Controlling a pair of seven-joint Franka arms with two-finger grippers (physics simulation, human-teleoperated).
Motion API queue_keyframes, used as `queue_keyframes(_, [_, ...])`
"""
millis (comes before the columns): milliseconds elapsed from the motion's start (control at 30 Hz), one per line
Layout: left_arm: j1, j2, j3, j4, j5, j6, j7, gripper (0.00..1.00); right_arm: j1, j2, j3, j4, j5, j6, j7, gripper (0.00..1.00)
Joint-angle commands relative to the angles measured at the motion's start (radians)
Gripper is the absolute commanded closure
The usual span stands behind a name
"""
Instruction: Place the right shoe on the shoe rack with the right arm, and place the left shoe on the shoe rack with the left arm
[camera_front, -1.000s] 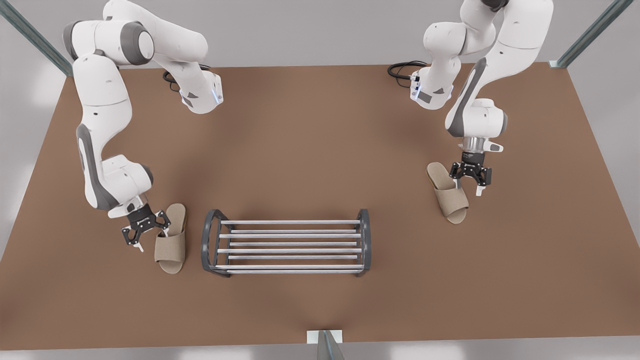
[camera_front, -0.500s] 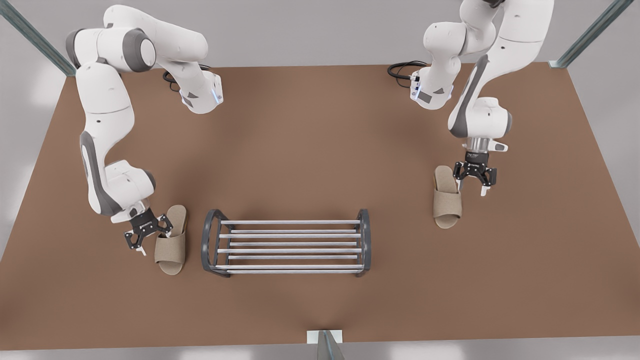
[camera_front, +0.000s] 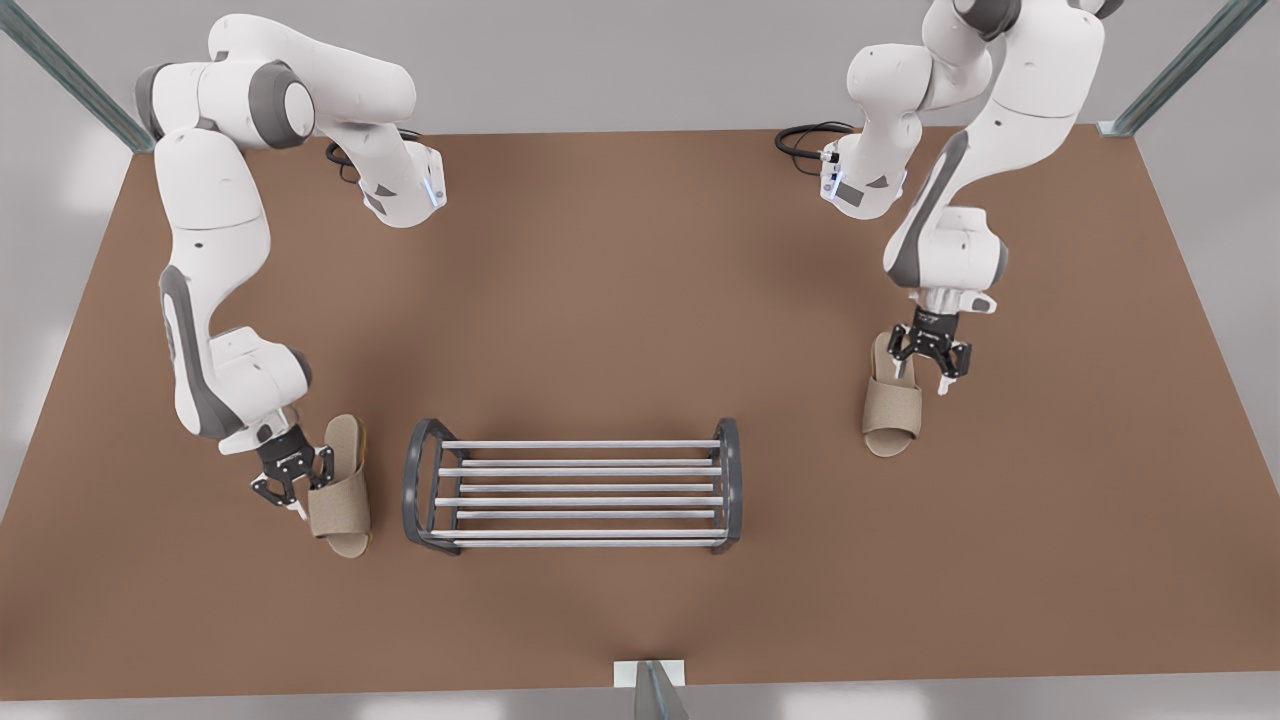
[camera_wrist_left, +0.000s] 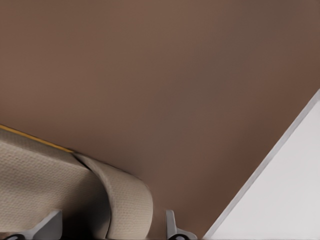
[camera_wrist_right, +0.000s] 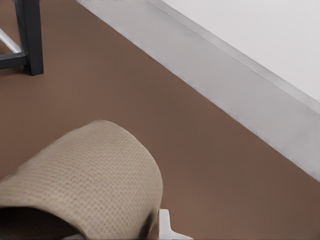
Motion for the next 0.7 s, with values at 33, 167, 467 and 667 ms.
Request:
queue_keyframes(33, [0.001, 0.034, 0.000, 0.030, -0.226, -0.067, -0.033, 0.00, -0.005, -0.040, 0.000, -0.007, -0.025, 0.024, 0.056, 0.51])
queue_keyframes(167, [0.001, 0.054, 0.000, 0.071, -0.227, -0.067, -0.035, 0.00, -0.016, -0.126, 0.000, -0.014, -0.050, 0.026, 0.055, 0.79])
queue_keyframes(467, [-0.011, 0.128, 0.000, 0.137, -0.226, -0.073, -0.035, 0.00, 0.183, -0.429, 0.001, 0.006, -0.110, 0.101, 0.058, 0.79])
queue_keyframes(667, [-0.010, 0.114, 0.000, 0.152, -0.227, -0.073, -0.038, 0.51, 0.574, -0.409, 0.001, 0.168, -0.047, 0.563, 0.162, 0.79])
